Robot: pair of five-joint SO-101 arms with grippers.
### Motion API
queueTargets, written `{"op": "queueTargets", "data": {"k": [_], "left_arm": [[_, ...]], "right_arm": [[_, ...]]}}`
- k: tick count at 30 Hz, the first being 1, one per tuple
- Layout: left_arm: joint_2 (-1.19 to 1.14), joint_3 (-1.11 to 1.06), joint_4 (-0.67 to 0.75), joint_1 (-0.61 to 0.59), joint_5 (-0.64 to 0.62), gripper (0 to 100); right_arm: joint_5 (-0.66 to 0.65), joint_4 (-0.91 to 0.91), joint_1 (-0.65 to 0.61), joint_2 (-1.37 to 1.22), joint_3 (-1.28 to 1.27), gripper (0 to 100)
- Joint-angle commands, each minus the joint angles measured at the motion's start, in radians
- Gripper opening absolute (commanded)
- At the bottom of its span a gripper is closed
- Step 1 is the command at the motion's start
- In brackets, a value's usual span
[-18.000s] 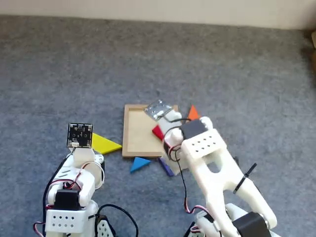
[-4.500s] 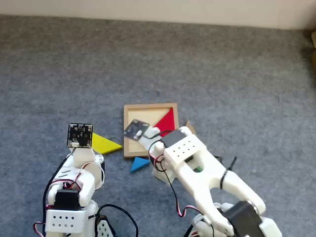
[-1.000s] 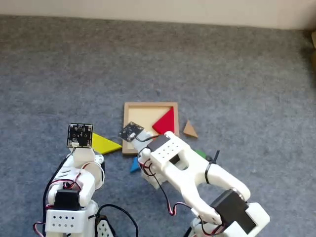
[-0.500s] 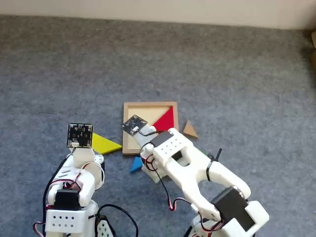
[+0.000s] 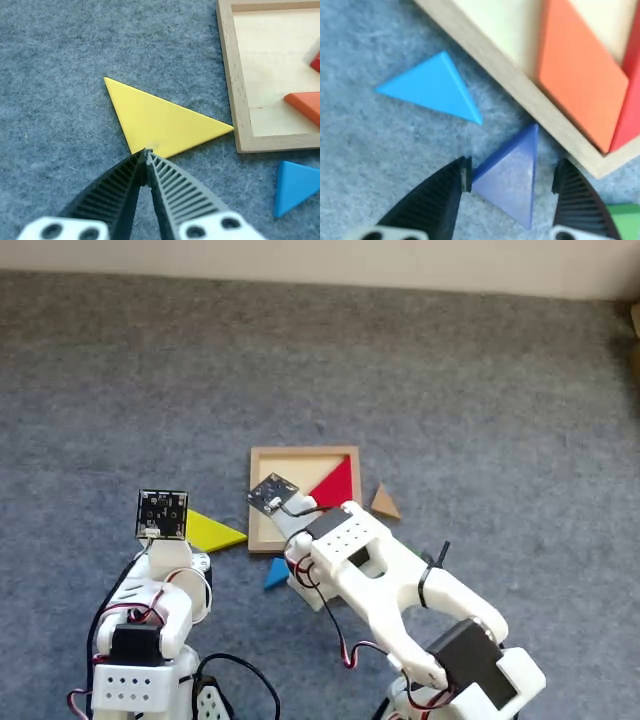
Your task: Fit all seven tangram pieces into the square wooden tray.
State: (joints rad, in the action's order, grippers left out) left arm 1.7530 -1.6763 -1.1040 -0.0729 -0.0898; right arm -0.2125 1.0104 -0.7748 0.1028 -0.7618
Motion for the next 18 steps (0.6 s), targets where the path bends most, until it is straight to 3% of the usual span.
{"op": "queueTargets", "data": {"k": [1,18], "left_arm": [[0.024,-0.022,-0.002,0.008,0.008,1],[0.024,-0.022,-0.002,0.008,0.008,1]], "right_arm": [[0.000,-0.001,0.013,0.008,-0.001,25.3],[-0.002,0.065,0.013,0.008,0.001,25.3]]}}
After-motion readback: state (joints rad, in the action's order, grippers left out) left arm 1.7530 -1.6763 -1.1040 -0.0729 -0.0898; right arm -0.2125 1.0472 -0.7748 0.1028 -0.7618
